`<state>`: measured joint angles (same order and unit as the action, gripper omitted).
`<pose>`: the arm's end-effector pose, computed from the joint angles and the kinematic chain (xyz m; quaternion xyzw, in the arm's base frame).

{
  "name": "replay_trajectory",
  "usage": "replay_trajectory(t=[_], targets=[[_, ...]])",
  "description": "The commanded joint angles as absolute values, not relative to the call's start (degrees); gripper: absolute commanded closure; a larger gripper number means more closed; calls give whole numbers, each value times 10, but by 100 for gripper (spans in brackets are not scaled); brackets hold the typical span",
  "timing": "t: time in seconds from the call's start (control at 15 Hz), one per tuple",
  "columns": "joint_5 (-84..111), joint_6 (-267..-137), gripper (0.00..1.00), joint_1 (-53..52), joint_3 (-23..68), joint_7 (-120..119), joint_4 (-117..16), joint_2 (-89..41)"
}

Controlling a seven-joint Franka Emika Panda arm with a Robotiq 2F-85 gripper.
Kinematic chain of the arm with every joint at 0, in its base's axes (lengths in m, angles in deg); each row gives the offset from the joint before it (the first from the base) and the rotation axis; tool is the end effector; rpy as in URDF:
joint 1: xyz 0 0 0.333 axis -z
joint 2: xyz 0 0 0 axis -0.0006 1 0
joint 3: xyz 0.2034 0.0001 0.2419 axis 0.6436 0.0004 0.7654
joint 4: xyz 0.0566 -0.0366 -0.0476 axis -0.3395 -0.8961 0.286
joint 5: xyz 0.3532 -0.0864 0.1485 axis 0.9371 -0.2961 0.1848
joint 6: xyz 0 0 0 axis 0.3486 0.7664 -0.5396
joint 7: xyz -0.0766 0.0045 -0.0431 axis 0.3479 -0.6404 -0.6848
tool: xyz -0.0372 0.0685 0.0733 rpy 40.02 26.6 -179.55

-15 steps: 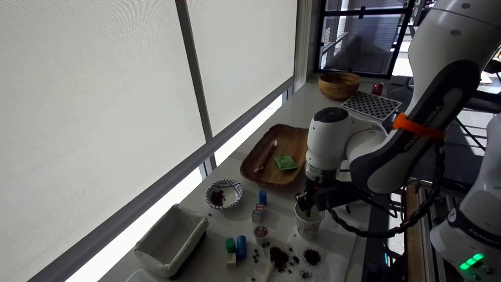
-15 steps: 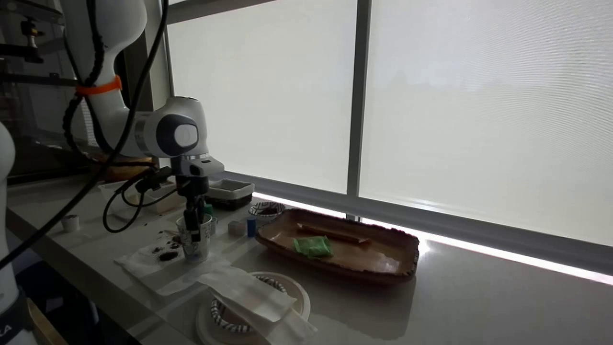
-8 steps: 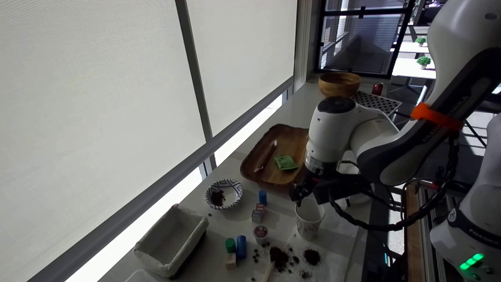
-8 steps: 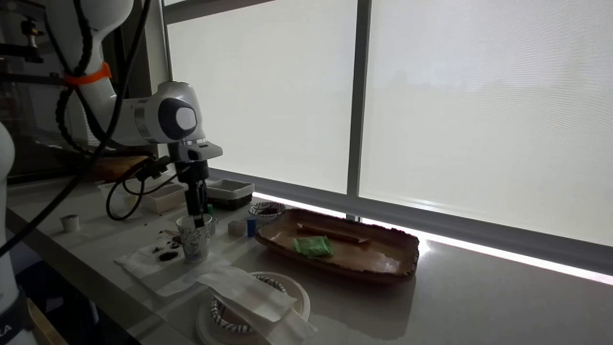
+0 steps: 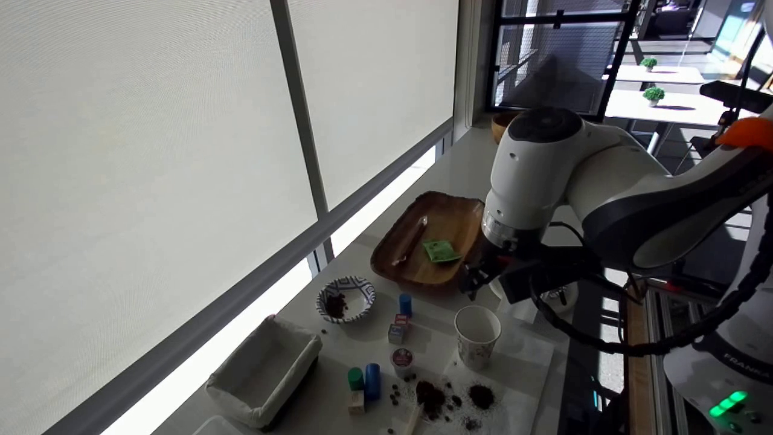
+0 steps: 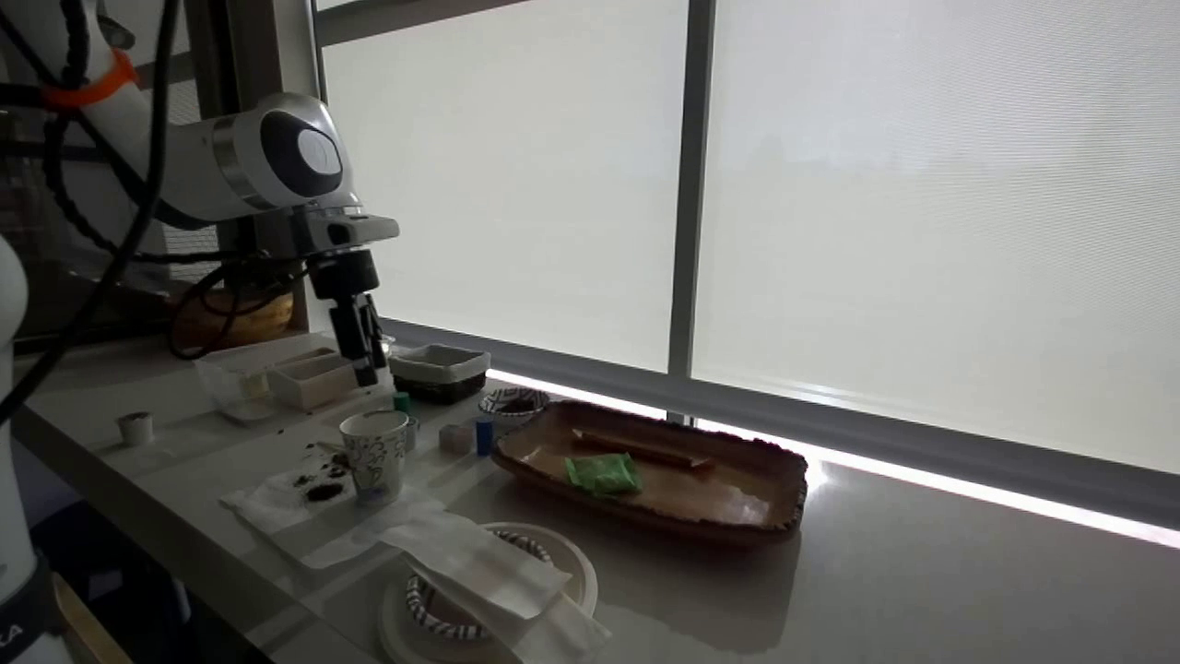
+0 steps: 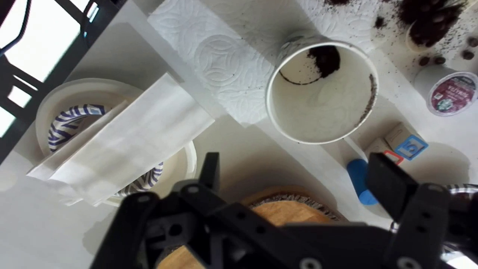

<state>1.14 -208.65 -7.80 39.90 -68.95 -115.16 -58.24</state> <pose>0.3624 0.1365 0.3180 0.9307 -0.3450 0.0987 0.0711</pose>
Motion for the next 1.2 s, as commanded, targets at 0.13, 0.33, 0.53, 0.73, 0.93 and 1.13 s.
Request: replay_trajectory(t=[0.13,0.33,0.53,0.73,0.93,1.13], targets=[[92,-2110,0,-107,418,-644,-1158,-606],[156,-2130,0,-136,424,-600,-1140,-563],[204,-2137,0,-157,434,-563,-1111,-519],[226,-2139,0,-162,444,-549,-1072,-468],[207,-2133,0,-156,454,-584,-1019,-388],[197,-2127,0,-164,443,-594,-1027,-400]])
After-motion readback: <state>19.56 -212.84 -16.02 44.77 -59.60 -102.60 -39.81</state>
